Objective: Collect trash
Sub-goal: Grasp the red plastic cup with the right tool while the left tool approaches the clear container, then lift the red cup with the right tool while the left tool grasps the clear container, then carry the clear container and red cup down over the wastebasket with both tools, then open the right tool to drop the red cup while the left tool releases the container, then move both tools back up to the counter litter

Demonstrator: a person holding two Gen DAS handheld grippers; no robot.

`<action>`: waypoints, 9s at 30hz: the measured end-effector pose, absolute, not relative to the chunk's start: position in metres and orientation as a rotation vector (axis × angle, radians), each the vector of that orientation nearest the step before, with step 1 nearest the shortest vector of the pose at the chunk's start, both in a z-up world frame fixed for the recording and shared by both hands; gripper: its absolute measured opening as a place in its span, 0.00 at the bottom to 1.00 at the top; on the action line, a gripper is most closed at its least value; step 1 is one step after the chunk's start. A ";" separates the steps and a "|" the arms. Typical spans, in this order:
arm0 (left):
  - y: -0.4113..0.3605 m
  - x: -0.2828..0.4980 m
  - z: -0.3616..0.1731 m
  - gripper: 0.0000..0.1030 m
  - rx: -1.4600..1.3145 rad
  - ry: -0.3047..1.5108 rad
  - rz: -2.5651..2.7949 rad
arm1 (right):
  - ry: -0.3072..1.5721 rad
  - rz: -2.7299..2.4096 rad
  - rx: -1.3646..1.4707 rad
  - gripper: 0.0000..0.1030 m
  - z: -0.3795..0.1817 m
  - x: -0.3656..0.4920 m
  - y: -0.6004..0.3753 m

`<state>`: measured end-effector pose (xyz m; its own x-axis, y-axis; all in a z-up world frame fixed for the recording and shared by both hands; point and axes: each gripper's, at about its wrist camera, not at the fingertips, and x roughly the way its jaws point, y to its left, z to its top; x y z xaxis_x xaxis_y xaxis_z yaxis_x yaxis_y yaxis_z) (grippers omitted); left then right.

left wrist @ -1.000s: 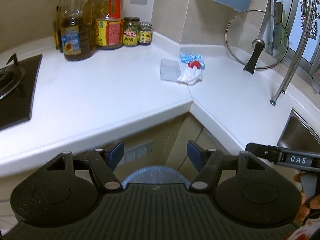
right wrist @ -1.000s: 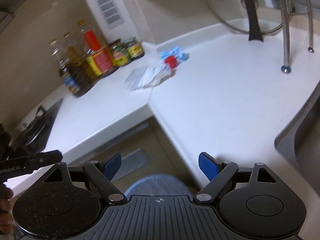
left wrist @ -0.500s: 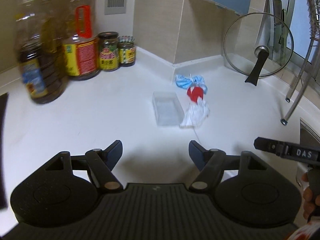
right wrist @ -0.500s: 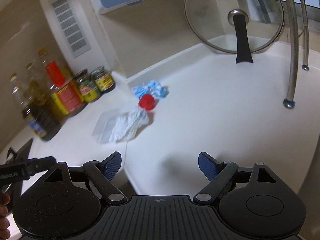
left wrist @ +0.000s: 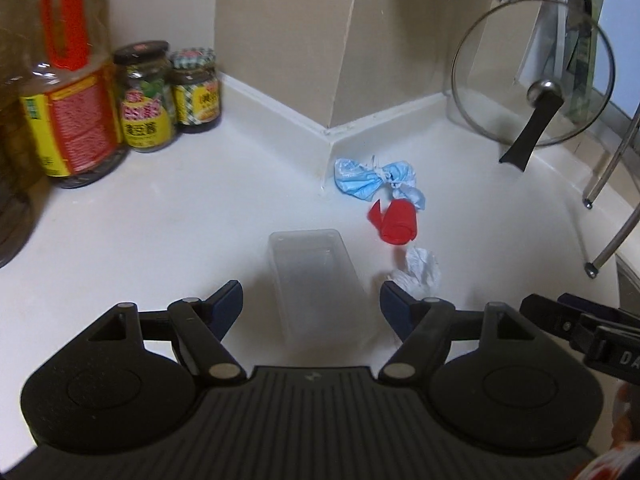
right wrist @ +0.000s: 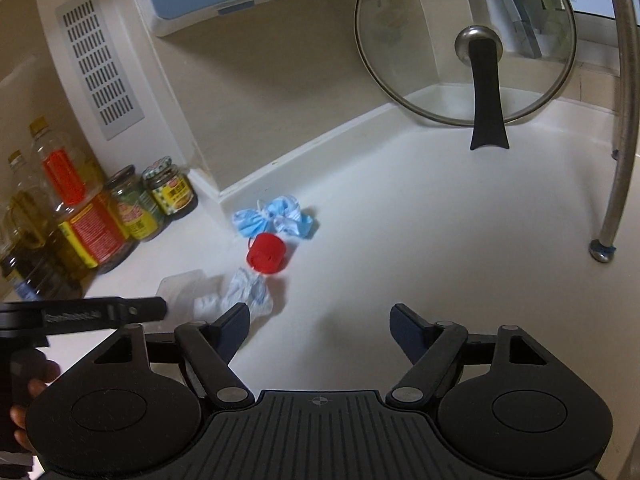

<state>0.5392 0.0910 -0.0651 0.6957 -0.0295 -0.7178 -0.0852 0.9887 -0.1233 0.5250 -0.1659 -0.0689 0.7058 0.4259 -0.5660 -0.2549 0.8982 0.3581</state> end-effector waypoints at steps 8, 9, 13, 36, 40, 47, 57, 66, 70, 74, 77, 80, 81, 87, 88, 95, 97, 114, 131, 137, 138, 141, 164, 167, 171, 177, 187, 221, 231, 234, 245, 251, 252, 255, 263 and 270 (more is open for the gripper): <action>0.094 0.572 -0.086 0.76 -0.126 0.862 0.053 | 0.703 0.369 0.269 0.75 -0.076 0.536 -0.162; 0.095 0.574 -0.087 0.75 -0.121 0.864 0.047 | 0.706 0.368 0.271 0.74 -0.077 0.537 -0.162; 0.097 0.580 -0.089 0.61 -0.121 0.869 0.020 | 0.714 0.367 0.267 0.74 -0.081 0.539 -0.159; 0.169 0.557 -0.071 0.58 -0.079 0.782 0.142 | 0.712 0.466 0.209 0.56 -0.086 0.602 -0.088; 0.179 0.552 -0.070 0.58 -0.084 0.779 0.162 | 0.718 0.455 0.180 0.52 -0.091 0.614 -0.074; 0.191 0.546 -0.068 0.58 -0.086 0.779 0.188 | 0.743 0.446 0.192 0.35 -0.100 0.626 -0.066; 0.195 0.530 -0.062 0.58 -0.084 0.770 0.199 | 0.717 0.457 0.232 0.33 -0.089 0.618 -0.076; 0.174 0.504 -0.042 0.58 -0.082 0.741 0.190 | 0.658 0.509 0.261 0.33 -0.060 0.581 -0.101; 0.161 0.483 -0.035 0.58 -0.093 0.730 0.183 | 0.642 0.531 0.274 0.33 -0.049 0.558 -0.117; 0.145 0.456 -0.029 0.58 -0.102 0.720 0.182 | 0.632 0.555 0.277 0.33 -0.041 0.531 -0.134; 0.134 0.432 -0.024 0.58 -0.113 0.712 0.186 | 0.634 0.574 0.284 0.33 -0.038 0.510 -0.149; 0.122 0.407 -0.019 0.58 -0.125 0.701 0.193 | 0.637 0.599 0.290 0.33 -0.036 0.486 -0.163; 0.118 0.398 -0.018 0.58 -0.126 0.698 0.195 | 0.638 0.607 0.291 0.33 -0.036 0.478 -0.167; 0.087 0.346 -0.011 0.58 -0.141 0.690 0.200 | 0.658 0.668 0.297 0.33 -0.036 0.429 -0.192; 0.082 0.337 -0.010 0.58 -0.146 0.689 0.201 | 0.661 0.678 0.298 0.33 -0.036 0.421 -0.196; 0.048 0.284 -0.009 0.58 -0.199 0.679 0.211 | 0.698 0.747 0.287 0.33 -0.039 0.373 -0.216; 0.040 0.270 -0.011 0.58 -0.218 0.680 0.216 | 0.709 0.766 0.278 0.33 -0.041 0.361 -0.219; -0.015 0.203 -0.080 0.58 -0.311 0.815 0.274 | 0.880 0.854 0.095 0.33 -0.115 0.298 -0.210; -0.012 0.207 -0.146 0.58 -0.338 0.966 0.244 | 1.014 0.804 -0.001 0.33 -0.187 0.298 -0.190; 0.000 0.218 -0.175 0.58 -0.349 1.009 0.203 | 1.046 0.754 -0.008 0.33 -0.217 0.308 -0.181; 0.002 0.221 -0.180 0.58 -0.347 1.016 0.196 | 1.054 0.741 -0.004 0.33 -0.223 0.311 -0.180; 0.009 0.231 -0.195 0.58 -0.343 1.034 0.174 | 1.068 0.710 0.006 0.33 -0.239 0.317 -0.177; 0.039 0.284 -0.249 0.58 -0.281 1.097 0.085 | 1.095 0.612 0.043 0.33 -0.296 0.367 -0.150; 0.040 0.286 -0.250 0.58 -0.276 1.100 0.085 | 1.098 0.601 0.066 0.34 -0.297 0.372 -0.148; 0.042 0.287 -0.251 0.58 -0.273 1.101 0.086 | 1.107 0.592 0.093 0.51 -0.300 0.378 -0.148; 0.043 0.287 -0.251 0.58 -0.273 1.103 0.078 | 1.096 0.583 0.085 0.53 -0.301 0.377 -0.150; 0.036 0.295 -0.258 0.59 -0.260 1.112 0.044 | 1.096 0.524 0.072 0.53 -0.303 0.372 -0.163; 0.028 0.287 -0.246 0.71 -0.216 1.094 0.071 | 1.099 0.548 0.085 0.53 -0.282 0.337 -0.166; 0.032 0.268 -0.220 0.71 -0.238 1.085 0.103 | 1.083 0.576 0.063 0.53 -0.263 0.322 -0.163; 0.033 0.260 -0.209 0.70 -0.239 1.087 0.113 | 1.079 0.583 0.064 0.53 -0.254 0.315 -0.164; 0.035 0.226 -0.153 0.69 -0.236 1.044 0.131 | 1.061 0.610 0.067 0.53 -0.204 0.291 -0.176; 0.042 0.213 -0.116 0.68 -0.219 0.974 0.128 | 1.021 0.623 0.087 0.55 -0.168 0.281 -0.183; 0.042 0.211 -0.110 0.68 -0.214 0.958 0.124 | 1.009 0.624 0.093 0.60 -0.162 0.279 -0.185; 0.044 0.207 -0.093 0.68 -0.209 0.914 0.109 | 0.969 0.619 0.115 0.65 -0.144 0.275 -0.187; 0.051 0.209 -0.059 0.68 -0.191 0.821 0.042 | 0.885 0.593 0.170 0.70 -0.106 0.270 -0.188; 0.051 0.227 -0.044 0.68 -0.156 0.769 0.009 | 0.827 0.573 0.192 0.71 -0.082 0.283 -0.192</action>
<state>0.2271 0.0507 -0.0435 0.7193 -0.0485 -0.6930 -0.0652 0.9884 -0.1368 0.2827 -0.1924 -0.0818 0.5367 0.5505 -0.6395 -0.4048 0.8329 0.3774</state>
